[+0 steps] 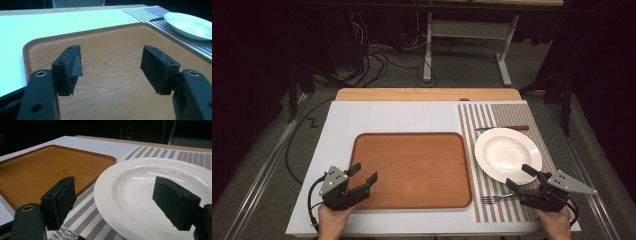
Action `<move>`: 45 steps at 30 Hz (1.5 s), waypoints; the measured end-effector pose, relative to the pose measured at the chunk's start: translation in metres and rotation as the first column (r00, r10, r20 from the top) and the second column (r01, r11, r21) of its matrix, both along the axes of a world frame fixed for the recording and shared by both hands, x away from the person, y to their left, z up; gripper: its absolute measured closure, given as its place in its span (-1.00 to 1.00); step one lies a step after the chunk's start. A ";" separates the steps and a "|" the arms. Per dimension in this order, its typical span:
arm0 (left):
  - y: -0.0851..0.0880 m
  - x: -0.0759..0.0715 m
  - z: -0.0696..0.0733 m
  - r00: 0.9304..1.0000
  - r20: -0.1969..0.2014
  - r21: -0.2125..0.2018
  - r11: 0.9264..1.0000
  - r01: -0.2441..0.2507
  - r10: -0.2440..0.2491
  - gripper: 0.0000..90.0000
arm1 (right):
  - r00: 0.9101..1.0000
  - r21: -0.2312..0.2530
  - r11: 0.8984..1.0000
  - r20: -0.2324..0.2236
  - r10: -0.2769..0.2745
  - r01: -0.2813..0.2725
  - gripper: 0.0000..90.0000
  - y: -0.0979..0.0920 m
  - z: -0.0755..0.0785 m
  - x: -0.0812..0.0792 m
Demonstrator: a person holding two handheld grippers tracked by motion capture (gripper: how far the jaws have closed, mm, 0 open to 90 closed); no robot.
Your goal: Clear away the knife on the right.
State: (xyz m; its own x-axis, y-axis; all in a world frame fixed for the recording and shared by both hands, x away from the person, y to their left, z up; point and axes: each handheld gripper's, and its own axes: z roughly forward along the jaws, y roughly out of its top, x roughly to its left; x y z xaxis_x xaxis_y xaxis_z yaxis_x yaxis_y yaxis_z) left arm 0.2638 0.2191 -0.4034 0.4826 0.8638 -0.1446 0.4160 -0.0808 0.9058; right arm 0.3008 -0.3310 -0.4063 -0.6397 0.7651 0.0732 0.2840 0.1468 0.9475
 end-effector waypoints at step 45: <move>-0.002 -0.001 0.000 1.000 0.003 0.000 1.000 0.006 -0.006 -0.25 | 0.999 0.061 0.998 -0.013 -0.031 0.032 -0.66 0.000 0.017 0.000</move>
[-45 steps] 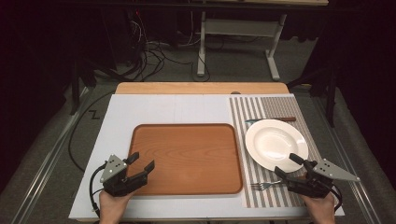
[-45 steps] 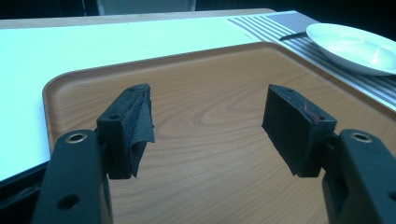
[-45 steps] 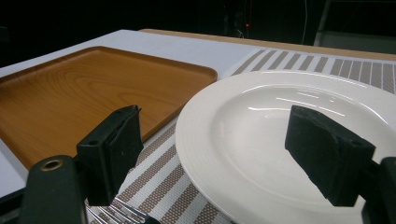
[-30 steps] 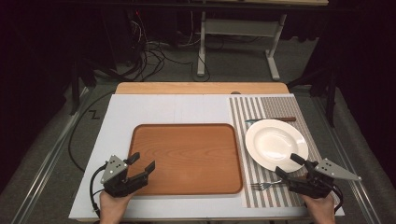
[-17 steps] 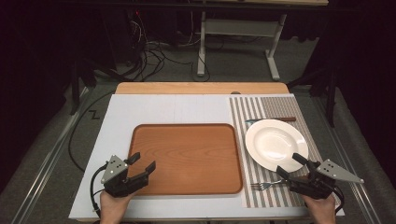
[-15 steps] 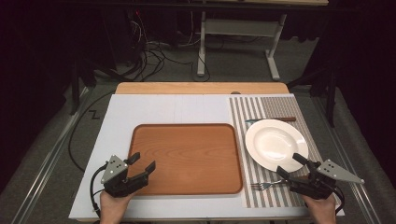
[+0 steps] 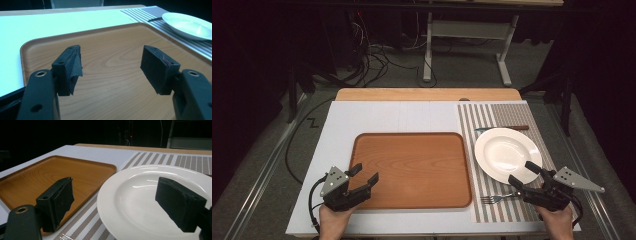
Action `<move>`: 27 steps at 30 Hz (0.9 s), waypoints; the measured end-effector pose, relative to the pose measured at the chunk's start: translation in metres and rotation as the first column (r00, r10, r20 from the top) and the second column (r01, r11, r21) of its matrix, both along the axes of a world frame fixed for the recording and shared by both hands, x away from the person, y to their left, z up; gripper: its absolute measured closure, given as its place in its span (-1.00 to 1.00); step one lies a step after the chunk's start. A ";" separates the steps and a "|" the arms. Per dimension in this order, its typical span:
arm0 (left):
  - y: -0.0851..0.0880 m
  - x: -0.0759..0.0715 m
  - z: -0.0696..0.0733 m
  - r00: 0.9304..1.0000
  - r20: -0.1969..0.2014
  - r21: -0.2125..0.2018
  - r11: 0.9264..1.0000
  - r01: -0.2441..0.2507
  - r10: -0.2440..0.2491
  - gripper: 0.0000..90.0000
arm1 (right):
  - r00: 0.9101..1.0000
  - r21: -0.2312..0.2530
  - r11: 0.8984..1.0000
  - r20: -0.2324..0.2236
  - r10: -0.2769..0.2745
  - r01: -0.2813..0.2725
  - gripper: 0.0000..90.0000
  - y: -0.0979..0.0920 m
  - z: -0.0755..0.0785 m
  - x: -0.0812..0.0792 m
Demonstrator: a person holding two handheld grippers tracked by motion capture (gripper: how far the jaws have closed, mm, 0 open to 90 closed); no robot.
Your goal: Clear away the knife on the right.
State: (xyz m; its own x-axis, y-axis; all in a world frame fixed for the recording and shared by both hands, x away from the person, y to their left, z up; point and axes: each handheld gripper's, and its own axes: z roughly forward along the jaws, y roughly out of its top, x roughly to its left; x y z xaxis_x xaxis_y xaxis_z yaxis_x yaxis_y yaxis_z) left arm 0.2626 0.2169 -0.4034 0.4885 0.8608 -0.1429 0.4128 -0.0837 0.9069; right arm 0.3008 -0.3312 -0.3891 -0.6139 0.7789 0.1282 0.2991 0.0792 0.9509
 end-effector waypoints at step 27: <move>0.001 0.000 -0.001 1.000 -0.002 -0.001 1.000 -0.007 0.007 -0.25 | 1.000 -0.034 0.999 0.005 -0.001 0.001 -0.51 -0.001 0.018 0.026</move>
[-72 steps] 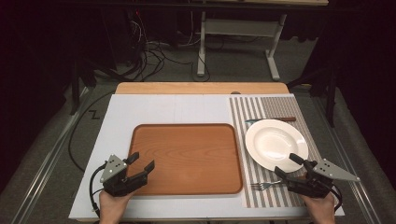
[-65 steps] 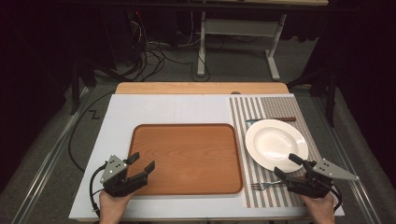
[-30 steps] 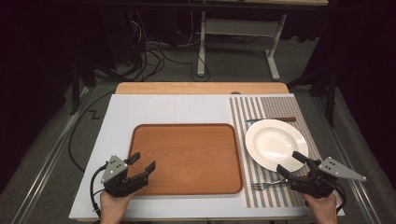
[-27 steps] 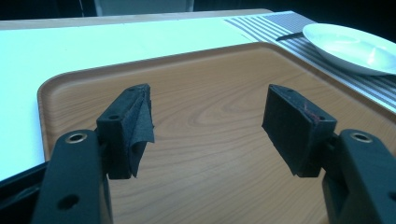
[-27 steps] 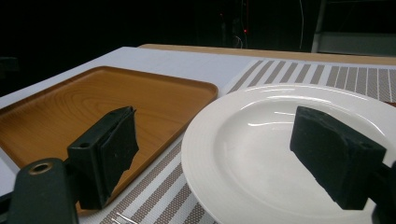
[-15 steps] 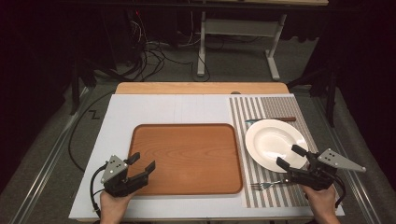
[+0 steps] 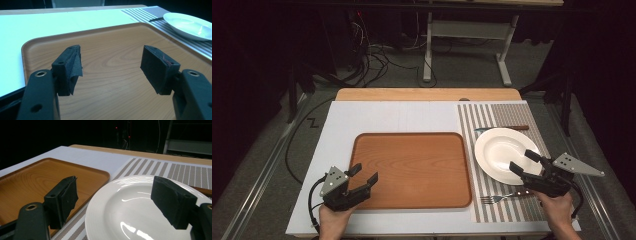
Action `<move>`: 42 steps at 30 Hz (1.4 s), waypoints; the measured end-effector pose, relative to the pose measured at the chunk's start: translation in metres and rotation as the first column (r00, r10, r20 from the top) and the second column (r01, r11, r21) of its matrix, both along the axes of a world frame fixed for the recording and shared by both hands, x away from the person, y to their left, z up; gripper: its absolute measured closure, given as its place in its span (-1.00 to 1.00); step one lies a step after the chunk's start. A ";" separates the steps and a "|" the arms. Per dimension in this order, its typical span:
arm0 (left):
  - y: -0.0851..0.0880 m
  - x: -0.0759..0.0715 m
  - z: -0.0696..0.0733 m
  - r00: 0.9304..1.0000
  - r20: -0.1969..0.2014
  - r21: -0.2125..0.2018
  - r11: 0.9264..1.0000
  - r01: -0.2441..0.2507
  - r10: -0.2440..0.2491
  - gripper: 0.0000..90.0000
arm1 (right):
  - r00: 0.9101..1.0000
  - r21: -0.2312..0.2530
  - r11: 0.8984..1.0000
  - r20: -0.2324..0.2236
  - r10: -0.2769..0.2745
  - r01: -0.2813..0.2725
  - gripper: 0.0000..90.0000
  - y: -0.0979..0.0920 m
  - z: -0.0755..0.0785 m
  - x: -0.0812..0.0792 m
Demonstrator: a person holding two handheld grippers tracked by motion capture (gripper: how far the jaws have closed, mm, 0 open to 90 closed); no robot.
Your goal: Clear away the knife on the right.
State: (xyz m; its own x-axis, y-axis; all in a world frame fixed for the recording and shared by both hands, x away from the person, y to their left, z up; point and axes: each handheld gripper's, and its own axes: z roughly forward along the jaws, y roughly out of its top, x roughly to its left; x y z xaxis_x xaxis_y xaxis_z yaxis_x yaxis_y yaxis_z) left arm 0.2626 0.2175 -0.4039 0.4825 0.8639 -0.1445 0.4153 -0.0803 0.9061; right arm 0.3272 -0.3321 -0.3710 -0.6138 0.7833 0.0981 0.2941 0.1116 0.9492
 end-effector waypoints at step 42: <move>0.000 0.001 -0.001 1.000 -0.003 0.007 1.000 -0.003 0.003 -0.25 | 0.997 -0.092 0.995 -0.062 -0.049 0.043 -0.37 -0.005 0.016 0.061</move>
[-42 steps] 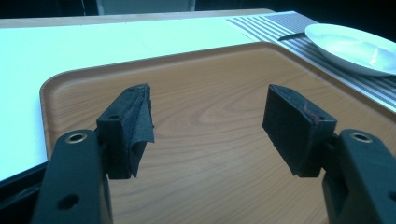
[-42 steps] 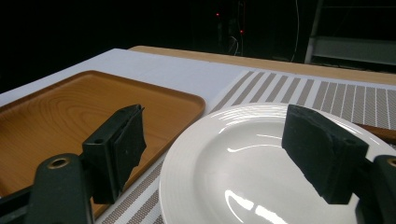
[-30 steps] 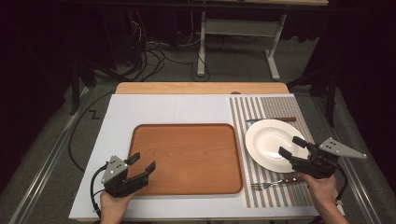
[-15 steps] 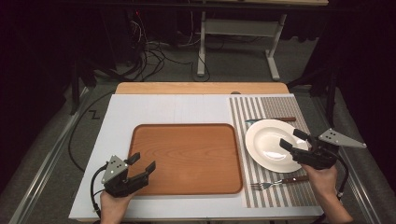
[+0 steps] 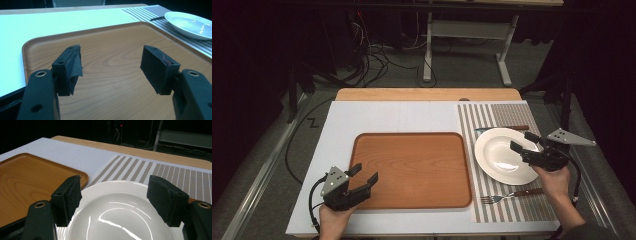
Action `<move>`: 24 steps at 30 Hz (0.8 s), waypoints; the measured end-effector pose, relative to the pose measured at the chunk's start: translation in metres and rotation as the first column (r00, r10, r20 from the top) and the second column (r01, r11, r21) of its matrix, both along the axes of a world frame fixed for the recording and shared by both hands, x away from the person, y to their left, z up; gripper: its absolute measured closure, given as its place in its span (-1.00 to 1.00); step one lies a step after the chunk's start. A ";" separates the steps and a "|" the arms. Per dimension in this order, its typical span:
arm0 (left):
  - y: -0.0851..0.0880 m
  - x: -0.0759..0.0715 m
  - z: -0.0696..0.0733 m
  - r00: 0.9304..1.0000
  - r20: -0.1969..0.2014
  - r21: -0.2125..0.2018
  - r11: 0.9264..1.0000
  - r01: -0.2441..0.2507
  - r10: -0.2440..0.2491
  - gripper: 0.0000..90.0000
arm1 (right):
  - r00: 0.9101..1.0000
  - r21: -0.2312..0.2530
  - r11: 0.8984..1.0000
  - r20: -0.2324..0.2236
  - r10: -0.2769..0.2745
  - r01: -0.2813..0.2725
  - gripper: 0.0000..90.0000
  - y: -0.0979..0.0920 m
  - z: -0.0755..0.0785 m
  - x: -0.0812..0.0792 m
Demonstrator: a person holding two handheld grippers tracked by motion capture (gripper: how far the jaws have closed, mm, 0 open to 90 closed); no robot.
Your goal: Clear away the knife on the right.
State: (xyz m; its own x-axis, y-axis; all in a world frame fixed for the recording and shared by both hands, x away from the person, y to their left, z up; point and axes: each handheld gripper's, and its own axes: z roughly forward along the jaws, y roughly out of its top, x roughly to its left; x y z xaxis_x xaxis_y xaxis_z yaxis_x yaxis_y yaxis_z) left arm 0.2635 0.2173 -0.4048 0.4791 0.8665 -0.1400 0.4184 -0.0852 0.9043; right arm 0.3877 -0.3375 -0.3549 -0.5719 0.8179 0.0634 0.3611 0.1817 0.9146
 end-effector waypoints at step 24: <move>0.000 0.001 0.000 1.000 -0.002 -0.004 1.000 0.002 -0.002 -0.25 | 0.998 -0.063 0.997 -0.050 -0.044 0.041 -0.35 -0.003 0.012 0.033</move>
State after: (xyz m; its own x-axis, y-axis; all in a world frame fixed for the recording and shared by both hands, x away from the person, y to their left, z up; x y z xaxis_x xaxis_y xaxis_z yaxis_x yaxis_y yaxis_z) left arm 0.2645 0.2171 -0.4052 0.4803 0.8651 -0.1446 0.4198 -0.0821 0.9039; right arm 0.4210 -0.3402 -0.3424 -0.5337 0.8447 0.0401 0.4163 0.2211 0.8819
